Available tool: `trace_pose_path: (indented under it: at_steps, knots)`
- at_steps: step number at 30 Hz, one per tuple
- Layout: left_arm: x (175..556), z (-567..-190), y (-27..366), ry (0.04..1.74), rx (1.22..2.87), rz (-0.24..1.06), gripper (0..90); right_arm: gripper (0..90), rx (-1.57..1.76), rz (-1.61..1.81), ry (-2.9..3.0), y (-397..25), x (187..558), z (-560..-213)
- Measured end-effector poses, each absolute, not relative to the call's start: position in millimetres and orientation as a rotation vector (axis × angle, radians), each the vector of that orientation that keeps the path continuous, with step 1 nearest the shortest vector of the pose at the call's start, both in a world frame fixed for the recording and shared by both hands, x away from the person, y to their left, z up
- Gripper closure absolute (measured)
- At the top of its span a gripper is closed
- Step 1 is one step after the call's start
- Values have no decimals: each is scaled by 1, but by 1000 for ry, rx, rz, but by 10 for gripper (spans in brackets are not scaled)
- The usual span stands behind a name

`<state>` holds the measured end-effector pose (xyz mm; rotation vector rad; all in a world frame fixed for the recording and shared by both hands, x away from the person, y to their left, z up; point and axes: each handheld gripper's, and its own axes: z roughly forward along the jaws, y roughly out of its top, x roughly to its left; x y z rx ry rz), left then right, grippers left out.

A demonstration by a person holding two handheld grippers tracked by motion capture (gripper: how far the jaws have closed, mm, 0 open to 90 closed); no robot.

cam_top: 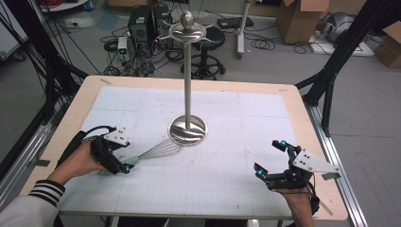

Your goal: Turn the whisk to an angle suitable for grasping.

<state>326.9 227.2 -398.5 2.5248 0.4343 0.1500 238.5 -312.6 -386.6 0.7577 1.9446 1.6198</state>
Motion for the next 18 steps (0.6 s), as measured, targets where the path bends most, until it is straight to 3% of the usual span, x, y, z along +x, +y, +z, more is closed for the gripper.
trace_pose_path:
  at_steps: [18]
  knots:
    - [330,-409,222,421,2595,110,415,1,754,1623,1948,-313,238,-387]
